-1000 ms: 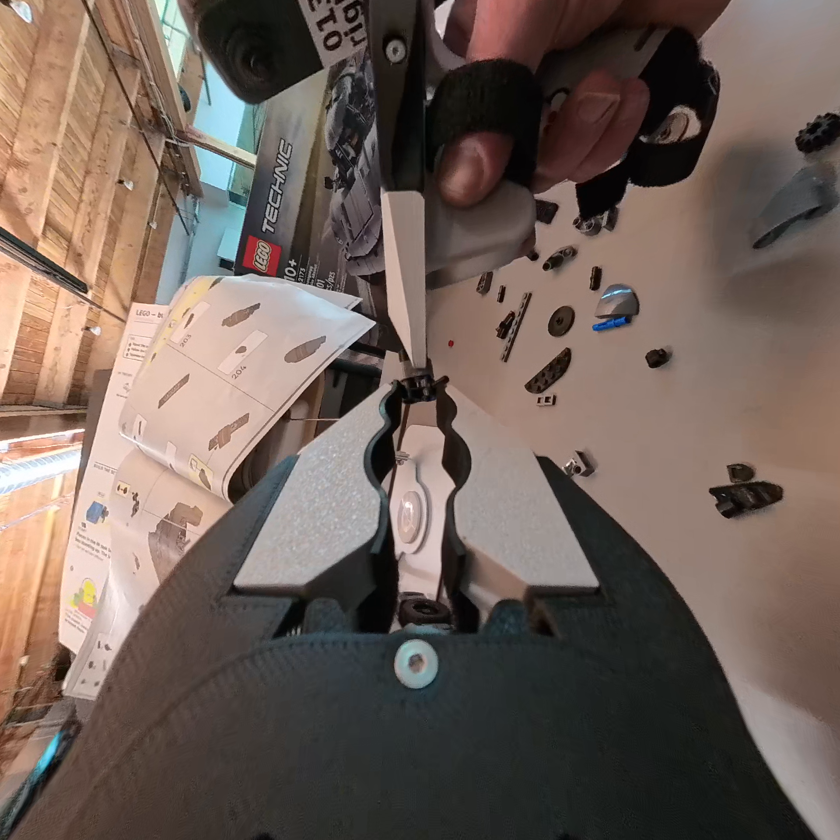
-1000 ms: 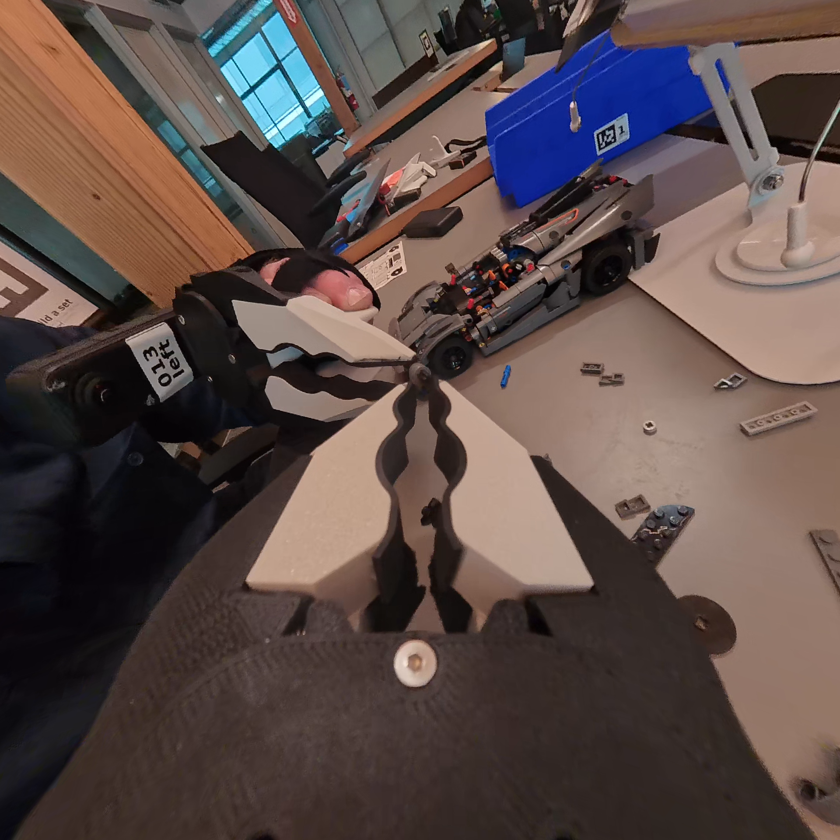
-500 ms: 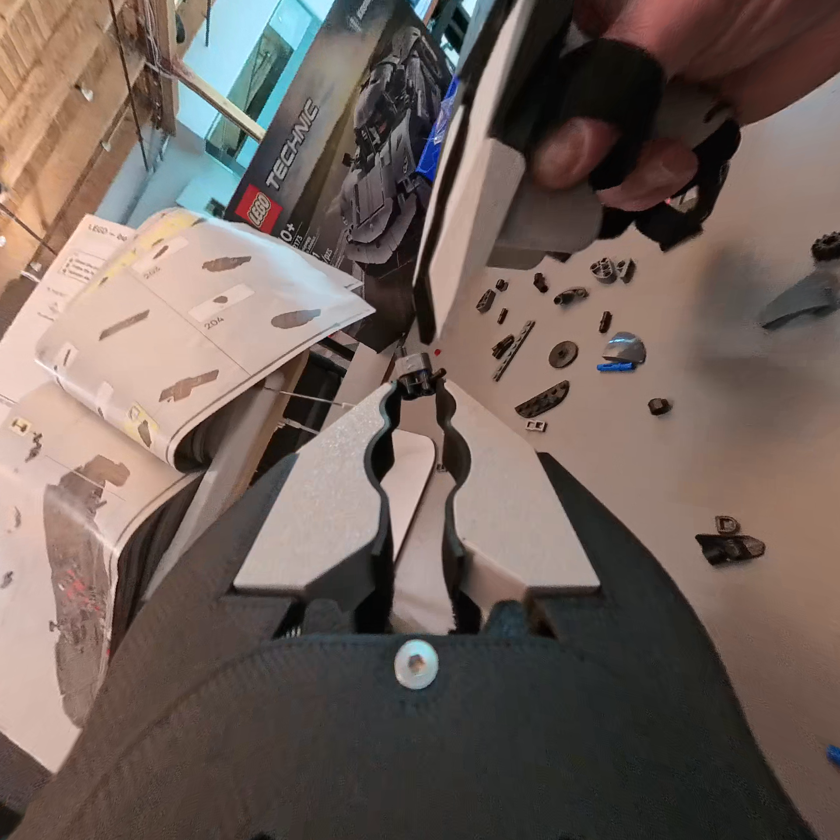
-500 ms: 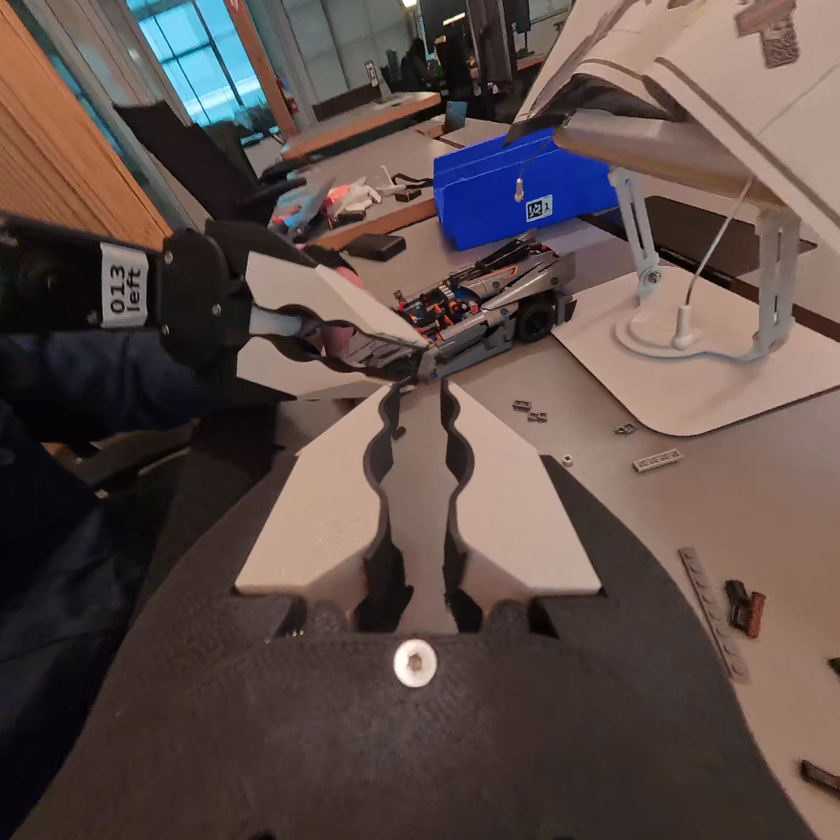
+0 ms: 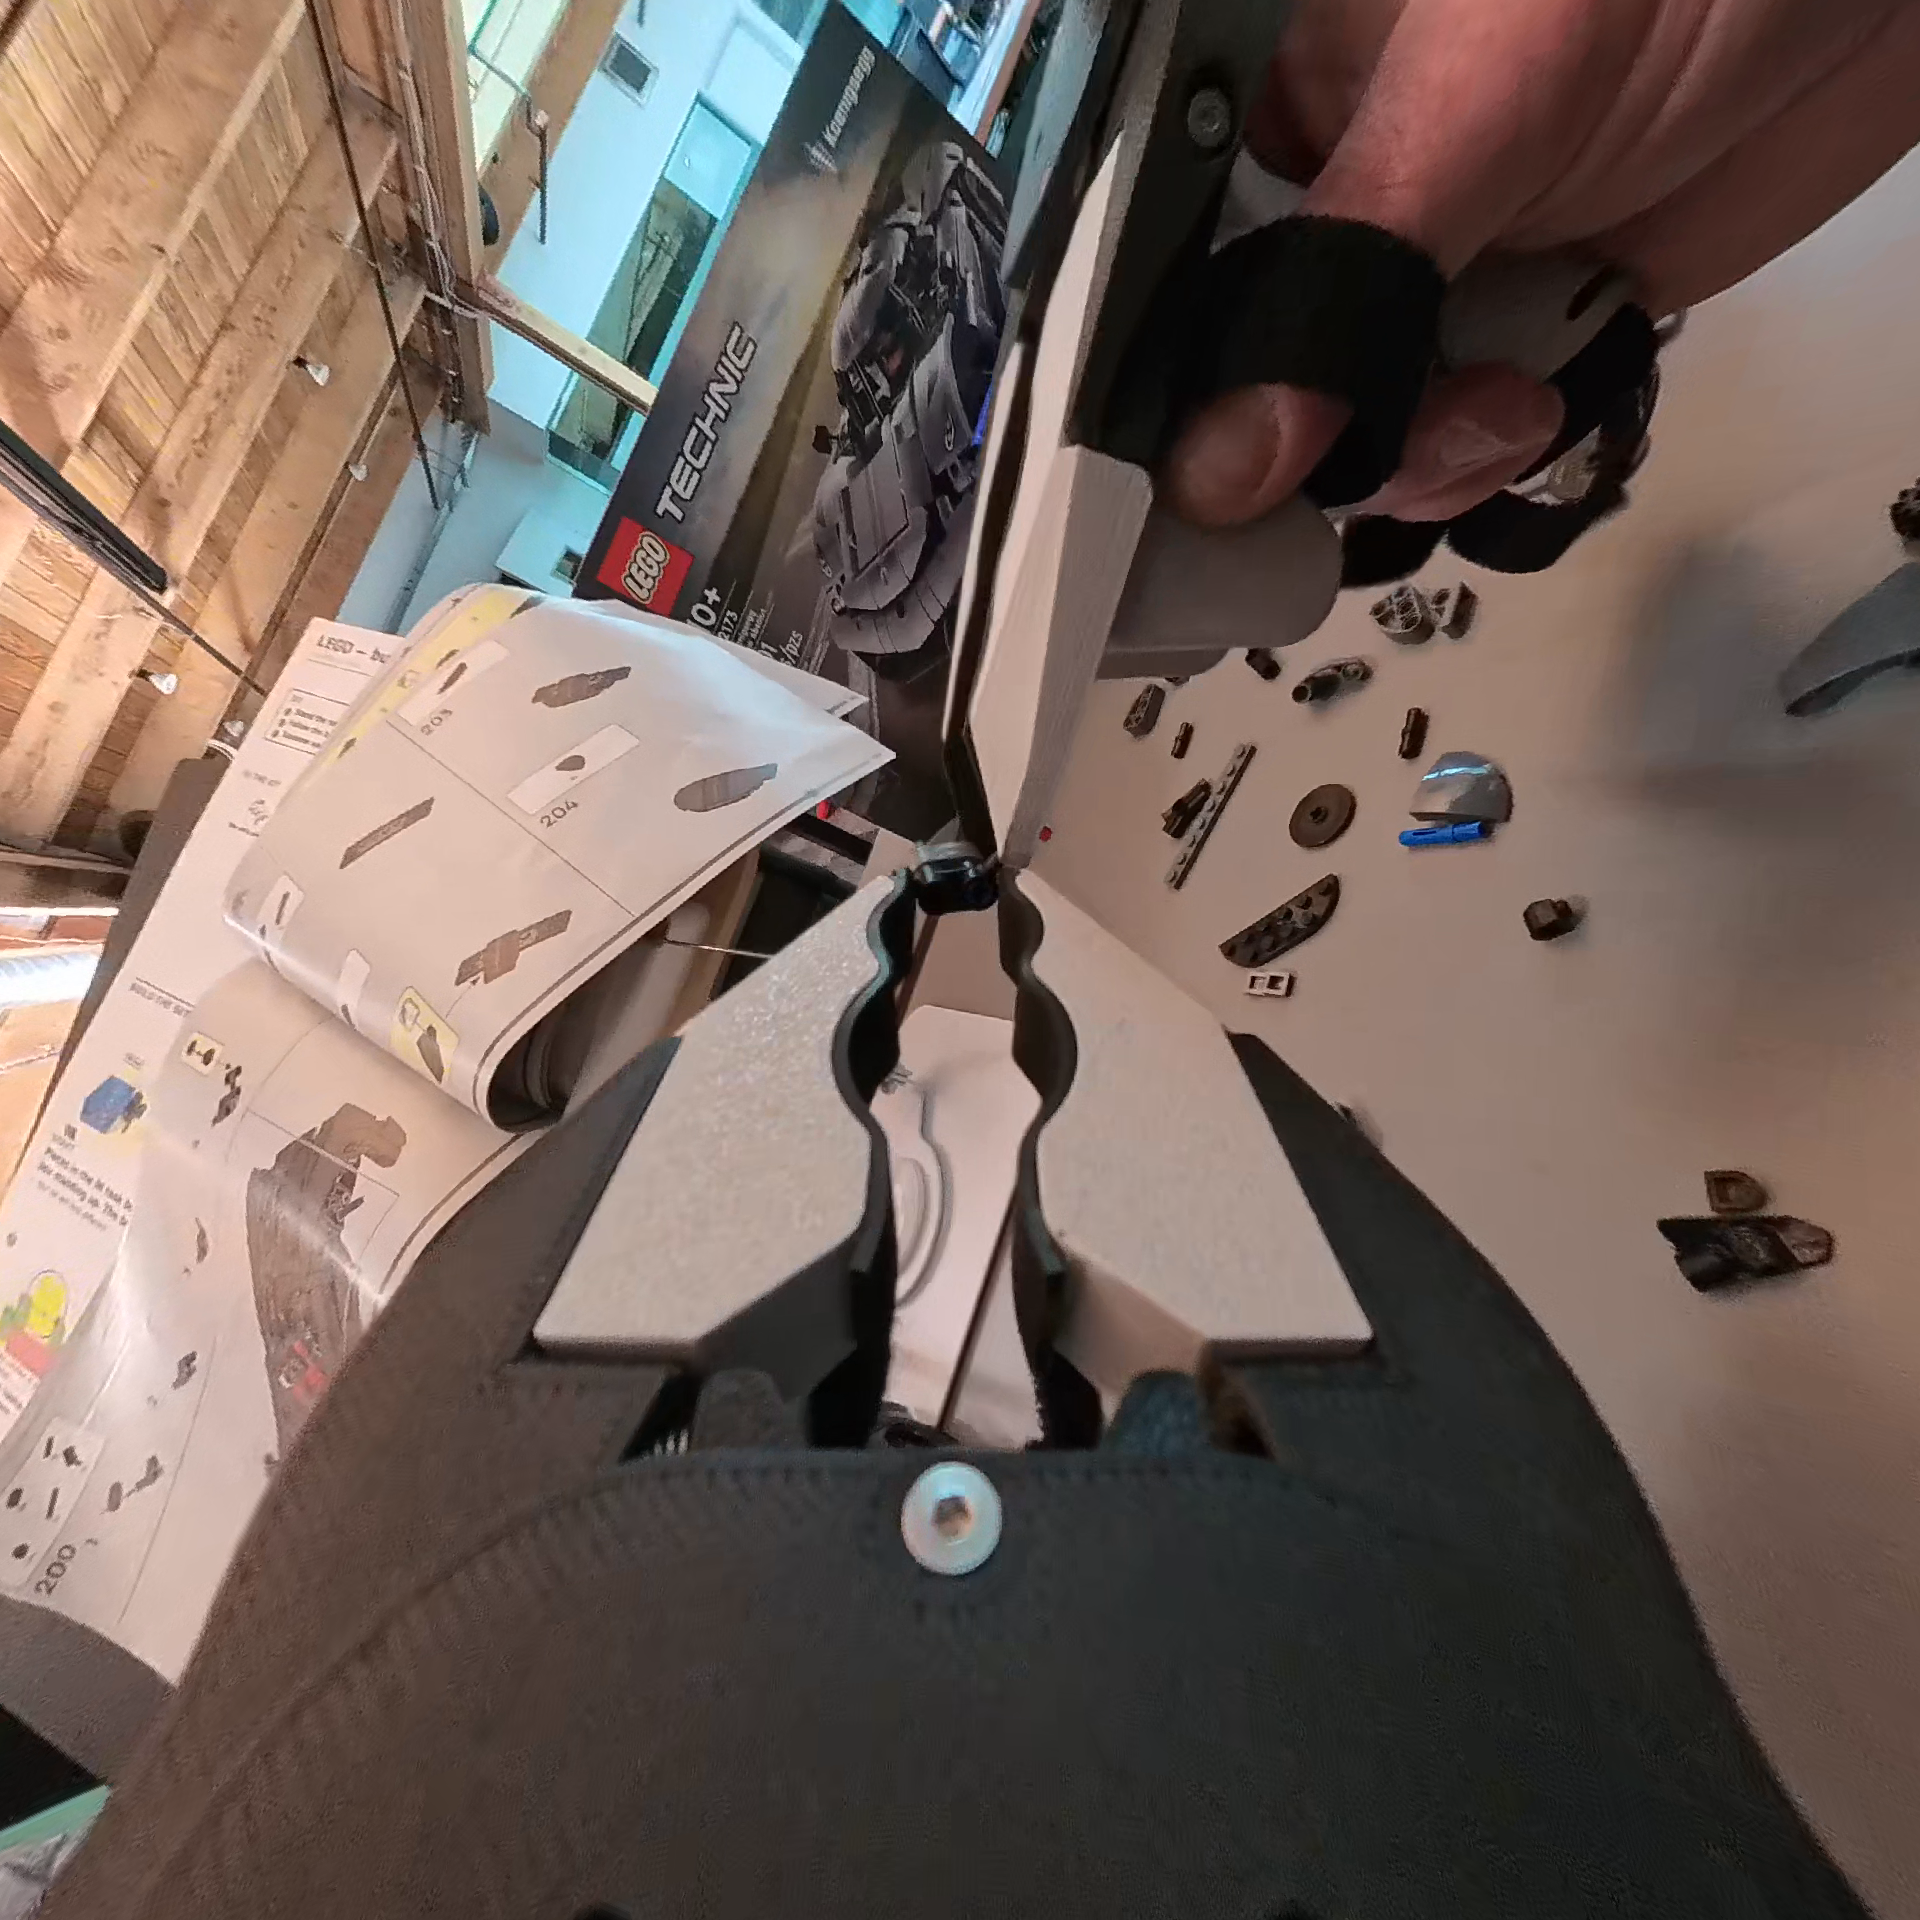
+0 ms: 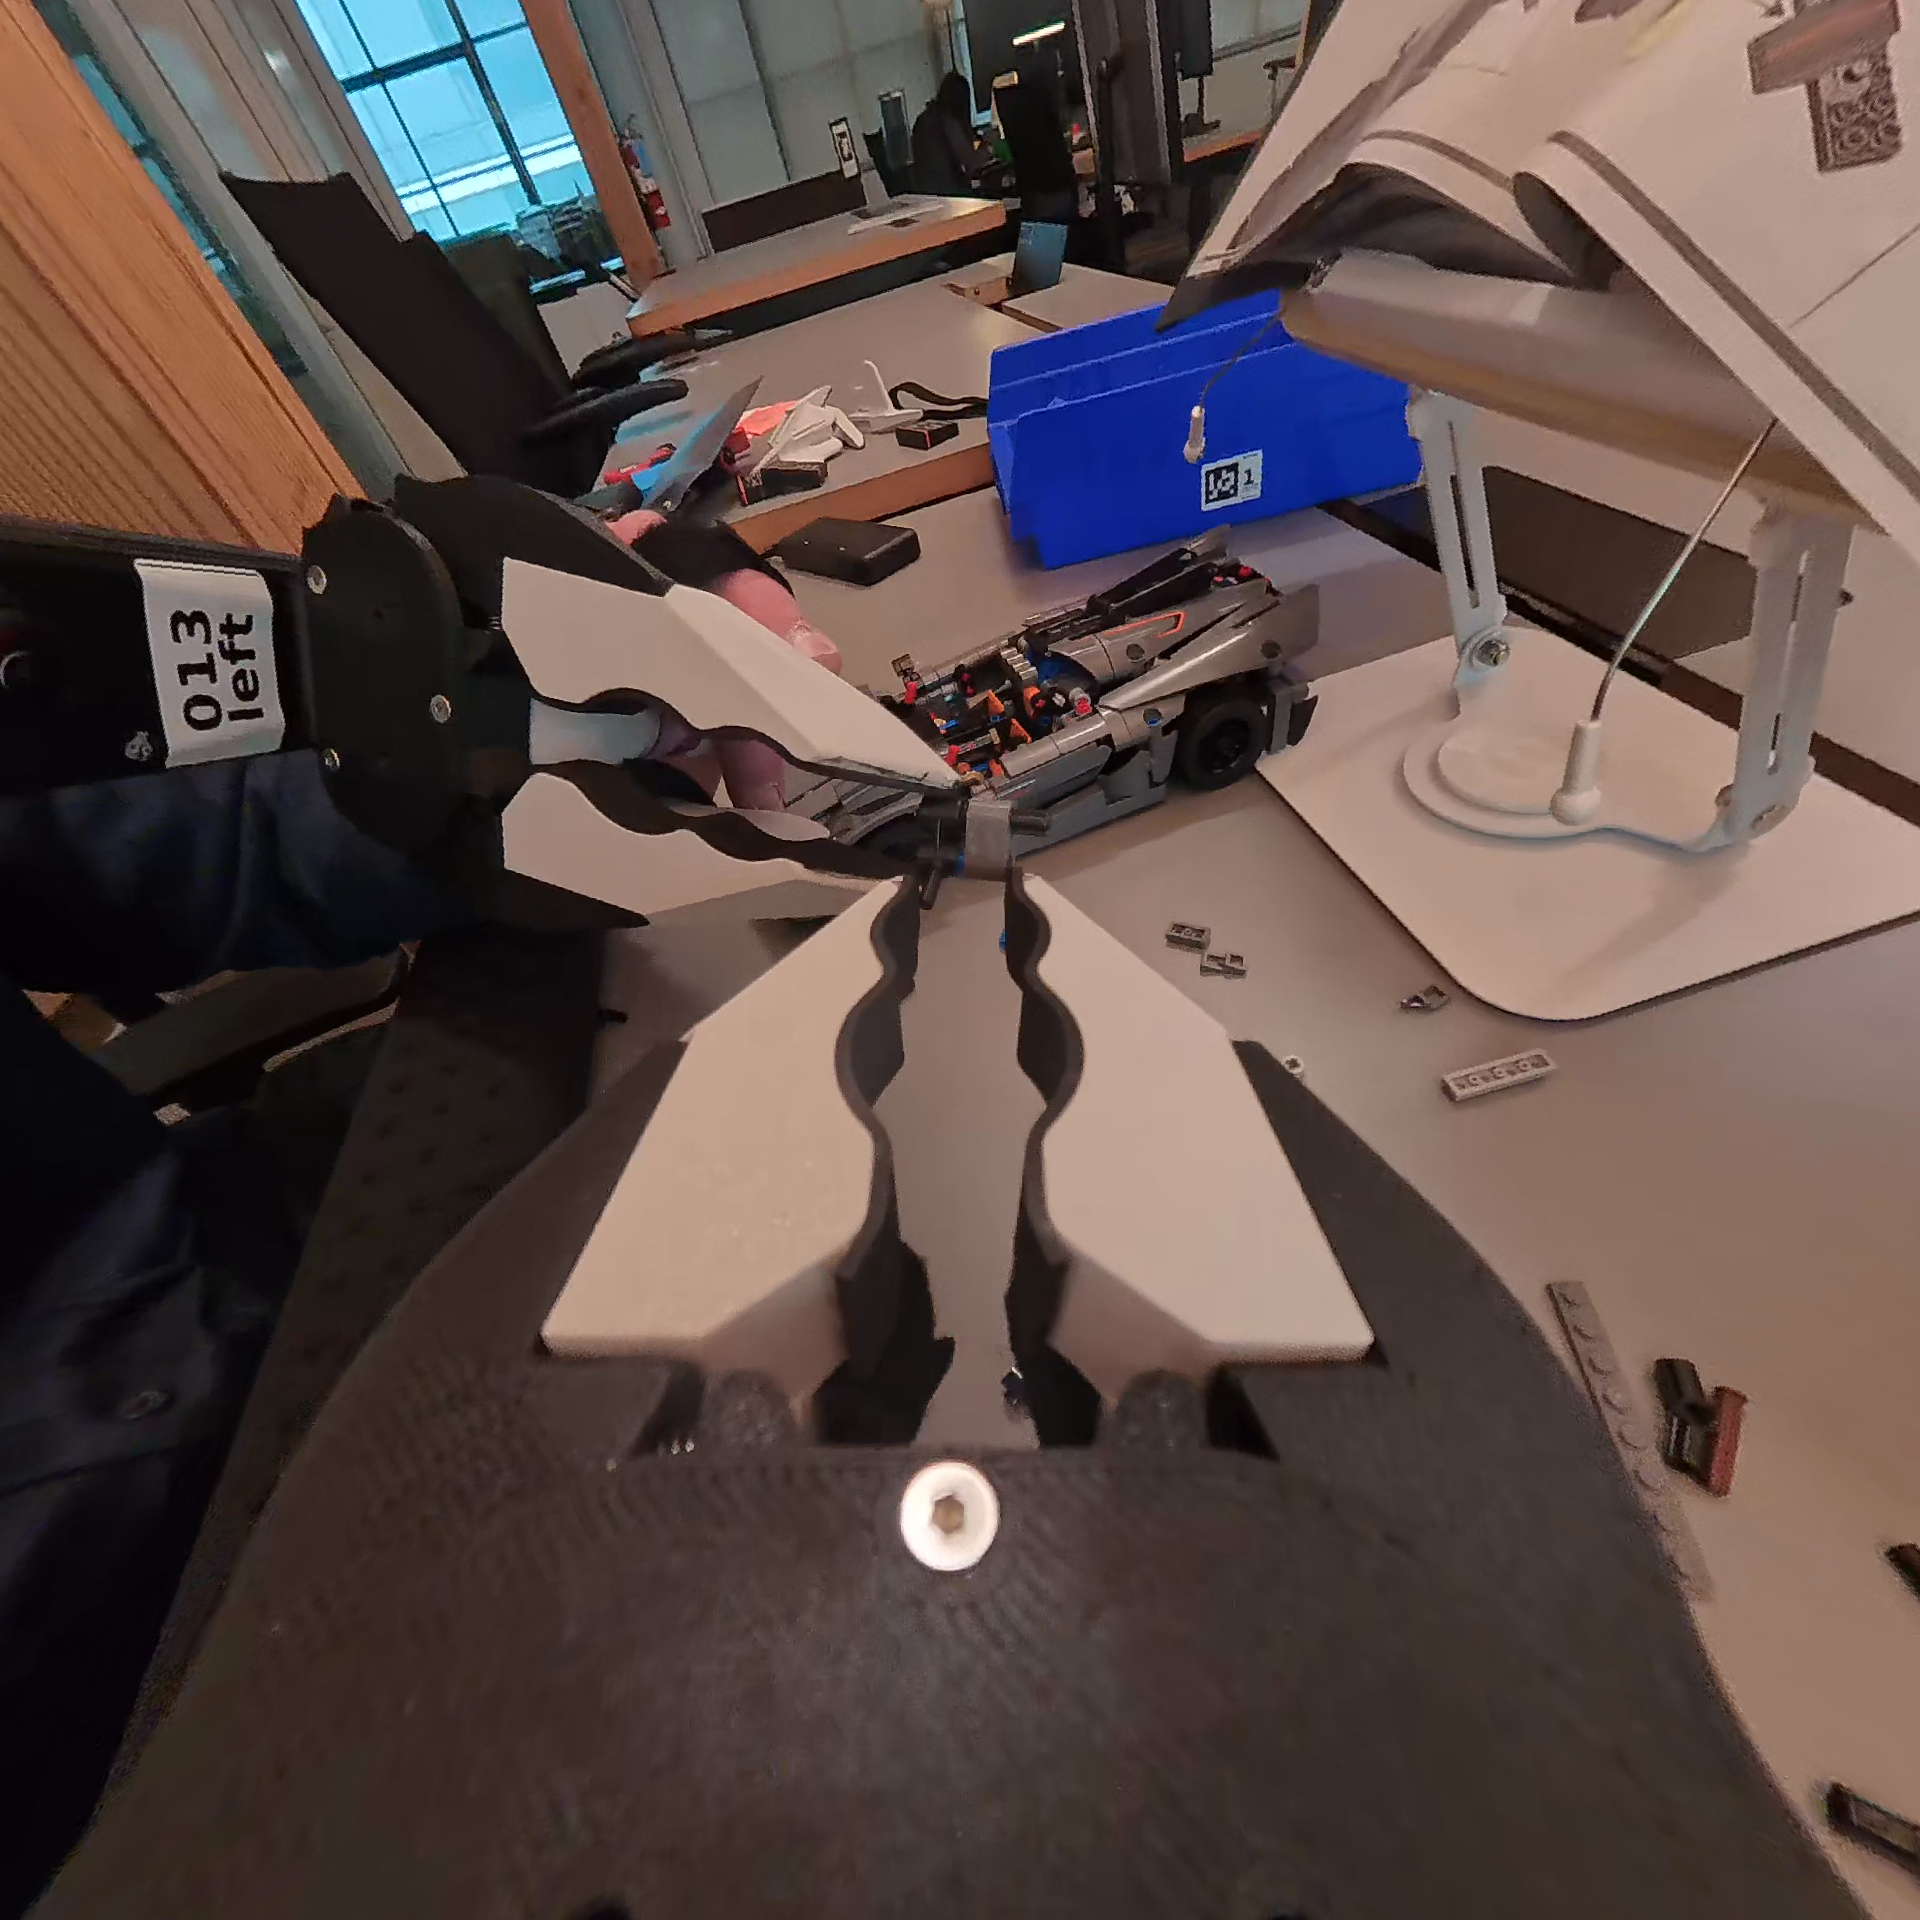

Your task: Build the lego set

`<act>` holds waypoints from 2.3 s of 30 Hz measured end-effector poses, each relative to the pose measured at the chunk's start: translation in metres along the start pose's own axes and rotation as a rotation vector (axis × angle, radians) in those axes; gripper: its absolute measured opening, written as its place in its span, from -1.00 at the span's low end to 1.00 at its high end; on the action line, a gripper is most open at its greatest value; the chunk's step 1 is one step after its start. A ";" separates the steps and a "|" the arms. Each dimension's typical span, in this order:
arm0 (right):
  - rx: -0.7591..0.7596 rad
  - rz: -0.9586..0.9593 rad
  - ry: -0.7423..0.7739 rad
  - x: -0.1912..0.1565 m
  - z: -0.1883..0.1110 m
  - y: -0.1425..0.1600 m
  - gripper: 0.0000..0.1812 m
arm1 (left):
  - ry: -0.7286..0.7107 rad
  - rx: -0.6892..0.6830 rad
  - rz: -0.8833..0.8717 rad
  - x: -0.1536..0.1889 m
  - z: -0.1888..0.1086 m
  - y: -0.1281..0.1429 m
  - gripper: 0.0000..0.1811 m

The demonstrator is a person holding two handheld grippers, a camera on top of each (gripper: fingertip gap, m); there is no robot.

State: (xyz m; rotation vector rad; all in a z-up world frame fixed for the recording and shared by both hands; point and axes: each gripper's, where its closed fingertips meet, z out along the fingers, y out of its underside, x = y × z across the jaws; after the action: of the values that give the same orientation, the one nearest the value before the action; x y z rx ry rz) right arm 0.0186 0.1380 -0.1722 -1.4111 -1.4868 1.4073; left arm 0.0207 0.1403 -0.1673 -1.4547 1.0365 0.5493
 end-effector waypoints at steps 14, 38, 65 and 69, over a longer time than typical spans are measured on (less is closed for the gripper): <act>-0.031 -0.028 0.111 0.003 0.006 0.001 -0.83 | -0.059 -0.055 0.163 0.005 0.002 -0.001 -0.86; -0.282 -0.644 0.267 -0.012 0.011 0.019 -0.83 | 0.283 0.078 -0.003 0.024 -0.012 0.004 -0.66; -0.296 -0.638 0.193 -0.026 0.015 0.026 -0.84 | 0.416 0.072 -0.056 0.034 -0.026 0.006 -0.77; -0.317 -0.641 0.204 -0.025 0.015 0.029 -0.85 | 0.405 0.043 -0.029 0.036 -0.025 0.008 -0.78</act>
State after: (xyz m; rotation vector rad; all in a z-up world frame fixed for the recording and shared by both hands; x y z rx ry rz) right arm 0.0172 0.1057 -0.1977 -1.0593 -1.8545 0.6388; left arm 0.0257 0.1074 -0.1971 -1.5761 1.3304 0.2105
